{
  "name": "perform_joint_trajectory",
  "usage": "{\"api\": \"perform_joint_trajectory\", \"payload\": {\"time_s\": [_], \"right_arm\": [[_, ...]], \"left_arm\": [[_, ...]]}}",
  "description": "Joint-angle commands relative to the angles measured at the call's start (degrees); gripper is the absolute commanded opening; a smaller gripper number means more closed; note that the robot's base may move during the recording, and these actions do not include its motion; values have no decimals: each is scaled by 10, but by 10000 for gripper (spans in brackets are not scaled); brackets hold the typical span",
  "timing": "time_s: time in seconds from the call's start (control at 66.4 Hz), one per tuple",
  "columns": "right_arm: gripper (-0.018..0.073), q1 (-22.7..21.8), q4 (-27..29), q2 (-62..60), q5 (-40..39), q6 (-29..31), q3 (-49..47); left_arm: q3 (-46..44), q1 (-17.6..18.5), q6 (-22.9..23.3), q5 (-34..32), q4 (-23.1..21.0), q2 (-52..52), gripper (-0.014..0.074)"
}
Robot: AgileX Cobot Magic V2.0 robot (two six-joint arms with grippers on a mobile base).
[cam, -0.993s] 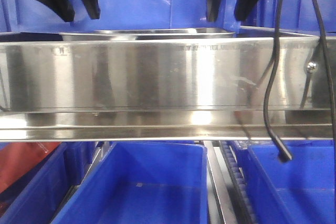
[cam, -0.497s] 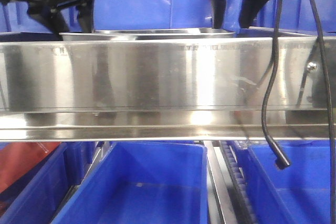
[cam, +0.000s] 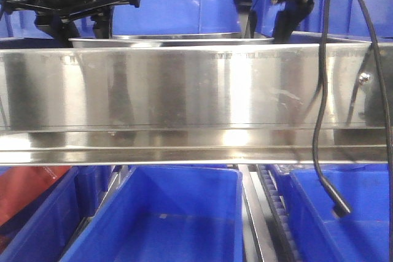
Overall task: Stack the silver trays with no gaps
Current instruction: 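Lower both grippers onto opposite edges of the top silver tray, then close both grippers on the tray rims and lift the tray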
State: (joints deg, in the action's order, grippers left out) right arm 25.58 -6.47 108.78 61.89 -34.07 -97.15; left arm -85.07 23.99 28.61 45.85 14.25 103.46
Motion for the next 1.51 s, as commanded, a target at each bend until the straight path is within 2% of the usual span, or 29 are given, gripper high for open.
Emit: {"api": "perform_joint_trajectory", "payload": {"time_s": [0.0, 0.602, 0.753, 0.933, 1.069, 1.174, 1.49], "right_arm": [[180, -2, -3, -3, -3, 0, -5], [179, -2, -3, 1, -6, 0, -5], [78, -2, -3, 2, -6, 0, -5], [-23, -2, -3, 5, -6, 0, -5], [-22, -2, -3, 7, -7, 0, -5], [-22, -2, -3, 6, -15, 0, -5], [-22, 6, -7, -28, 8, 21, -50]], "left_arm": [[-3, -3, -2, 2, -1, 4, 202], [-3, -3, -2, 12, -11, 8, 202], [-3, -3, -2, 13, -17, 8, 198], [-3, -3, -2, 13, -26, 8, 137], [-3, -2, -2, 14, -27, 8, 79], [-3, 4, -2, 14, -24, 8, -24], [-4, 21, 5, 32, -25, -36, -16]]}}
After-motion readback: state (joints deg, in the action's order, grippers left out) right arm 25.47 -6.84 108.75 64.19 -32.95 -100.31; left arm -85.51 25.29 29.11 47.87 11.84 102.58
